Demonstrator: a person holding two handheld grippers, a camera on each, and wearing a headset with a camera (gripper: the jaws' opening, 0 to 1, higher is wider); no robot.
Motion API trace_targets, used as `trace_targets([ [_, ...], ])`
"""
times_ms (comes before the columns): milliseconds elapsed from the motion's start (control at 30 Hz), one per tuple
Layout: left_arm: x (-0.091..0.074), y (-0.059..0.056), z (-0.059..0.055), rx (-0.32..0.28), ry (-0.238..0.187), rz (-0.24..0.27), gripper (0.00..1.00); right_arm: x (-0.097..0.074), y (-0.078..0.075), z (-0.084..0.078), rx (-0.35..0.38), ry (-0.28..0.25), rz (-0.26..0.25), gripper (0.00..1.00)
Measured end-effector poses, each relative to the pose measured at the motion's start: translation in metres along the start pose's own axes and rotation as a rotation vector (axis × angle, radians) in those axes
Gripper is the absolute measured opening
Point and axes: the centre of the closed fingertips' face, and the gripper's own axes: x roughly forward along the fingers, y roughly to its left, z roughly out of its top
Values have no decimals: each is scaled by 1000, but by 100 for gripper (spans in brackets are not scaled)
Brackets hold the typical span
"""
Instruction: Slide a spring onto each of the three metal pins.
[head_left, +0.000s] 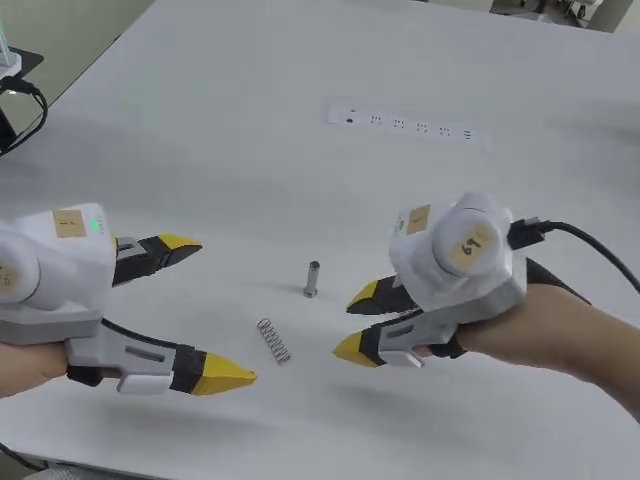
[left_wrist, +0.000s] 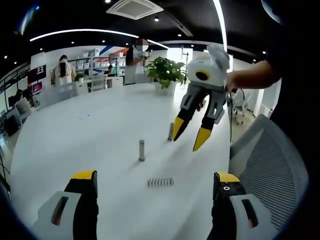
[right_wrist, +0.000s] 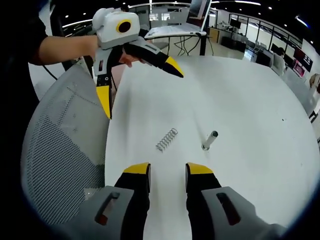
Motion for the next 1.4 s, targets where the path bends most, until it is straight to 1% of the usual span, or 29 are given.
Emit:
trace_targets([
  [100, 0, 0, -1, 2, 7, 3, 93, 7, 2, 4, -10, 8, -1, 25],
  [167, -1, 2, -2, -1, 5, 7, 93, 13, 4, 11, 3, -2, 3, 25],
  [300, -1, 4, -2, -5, 2, 13, 93, 23, 4, 18, 11, 0, -2, 24],
  [367, -1, 4, -2, -6, 2, 14, 93, 28, 2, 22, 41, -7, -12, 23],
  [433, -1, 4, -2, -7, 3, 16, 93, 32, 2, 25, 66, -9, -10, 22],
  [533, -1, 3, -4, -9, 4, 14, 93, 39, -1, 26, 87, 4, -22, 22],
  [667, -1, 2, -5, -11, 8, 14, 93, 48, -3, 29, 160, 3, -12, 21],
  [767, 0, 2, -5, -12, 6, 13, 93, 53, -5, 27, 175, 18, -26, 19],
  [833, -1, 2, -5, -11, 7, 14, 93, 58, -6, 22, 198, 46, -33, 19],
  [967, -1, 2, -5, -14, 3, 16, 93, 64, -5, 19, 222, 61, -35, 19],
  [1067, 0, 1, -6, -13, 7, 16, 93, 69, -4, 16, 238, 83, -39, 19],
  [1300, 0, -1, -6, -17, 5, 15, 92, 75, 0, 13, 222, 106, -44, 17],
  [1367, -1, -1, -7, -19, 5, 17, 92, 76, 2, 11, 208, 113, -39, 14],
  [1400, -1, 0, -7, -19, 6, 18, 92, 76, 1, 11, 216, 103, -40, 12],
])
